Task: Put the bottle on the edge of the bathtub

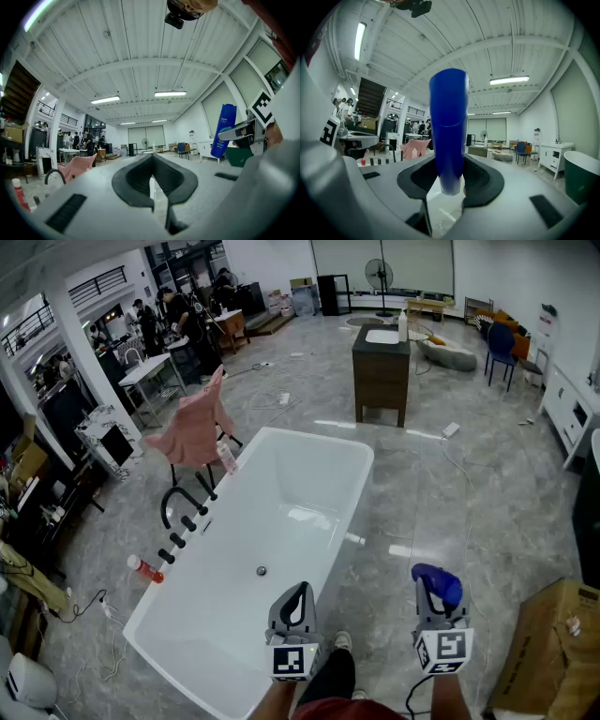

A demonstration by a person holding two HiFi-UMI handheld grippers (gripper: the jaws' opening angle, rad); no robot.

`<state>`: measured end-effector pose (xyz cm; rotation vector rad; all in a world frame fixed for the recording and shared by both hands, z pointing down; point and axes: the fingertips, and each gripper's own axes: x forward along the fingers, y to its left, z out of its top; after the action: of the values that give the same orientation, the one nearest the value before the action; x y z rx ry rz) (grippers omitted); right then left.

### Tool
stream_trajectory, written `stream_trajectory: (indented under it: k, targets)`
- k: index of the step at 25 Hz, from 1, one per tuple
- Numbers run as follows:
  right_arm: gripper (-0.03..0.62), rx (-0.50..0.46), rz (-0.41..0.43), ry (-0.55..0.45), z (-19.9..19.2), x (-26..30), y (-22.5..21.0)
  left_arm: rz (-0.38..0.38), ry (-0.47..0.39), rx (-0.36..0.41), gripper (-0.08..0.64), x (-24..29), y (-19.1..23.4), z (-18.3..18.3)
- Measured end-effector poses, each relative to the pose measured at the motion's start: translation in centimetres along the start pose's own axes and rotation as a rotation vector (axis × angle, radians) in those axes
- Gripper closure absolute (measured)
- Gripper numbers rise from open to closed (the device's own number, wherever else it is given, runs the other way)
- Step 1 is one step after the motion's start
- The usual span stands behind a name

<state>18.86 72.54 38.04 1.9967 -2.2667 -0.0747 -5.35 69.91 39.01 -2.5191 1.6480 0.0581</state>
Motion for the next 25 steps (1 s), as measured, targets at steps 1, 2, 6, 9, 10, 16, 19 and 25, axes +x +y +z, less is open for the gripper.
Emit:
stream_trajectory:
  k: [1, 2, 6, 9, 10, 16, 19, 25]
  targets:
    - [0.44, -0.001, -0.008, -0.002, -0.1, 1.2, -0.4, -0.006, 0.012, -0.011, 0.555, 1.5, 0.3, -0.5]
    - [0.44, -0.002, -0.016, -0.006, -0.1, 2.5, -0.8, -0.012, 0.022, -0.019, 0.555, 2.9, 0.7, -0.9]
    - [0.44, 0.002, -0.045, -0.019, 0.9, 8.2, -1.7, -0.045, 0.011, -0.009, 0.555, 8.9, 2.8, -1.0]
    - [0.44, 0.0, -0.053, -0.011, 1.6, 13.0, -2.6, -0.07, 0.0, -0.017, 0.555, 13.7, 4.2, -0.6]
    - [0.44, 0.002, -0.054, -0.009, 1.6, 14.5, -2.9, -0.073, -0.009, -0.016, 0.555, 15.3, 4.6, -0.6]
    - [0.44, 0.041, -0.052, -0.007, 1.7, 22.1, -4.1, -0.1, -0.05, -0.002, 0.555, 22.9, 6.9, -0.2]
    - [0.44, 0.047, -0.05, -0.001, 1.6, 25.5, -4.3, -0.103, -0.041, -0.023, 0.555, 25.9, 8.1, -0.7]
    - [0.44, 0.042, -0.054, -0.001, 2.0, 29.8, -5.4, -0.116, -0.04, -0.015, 0.555, 30.2, 9.4, -0.9]
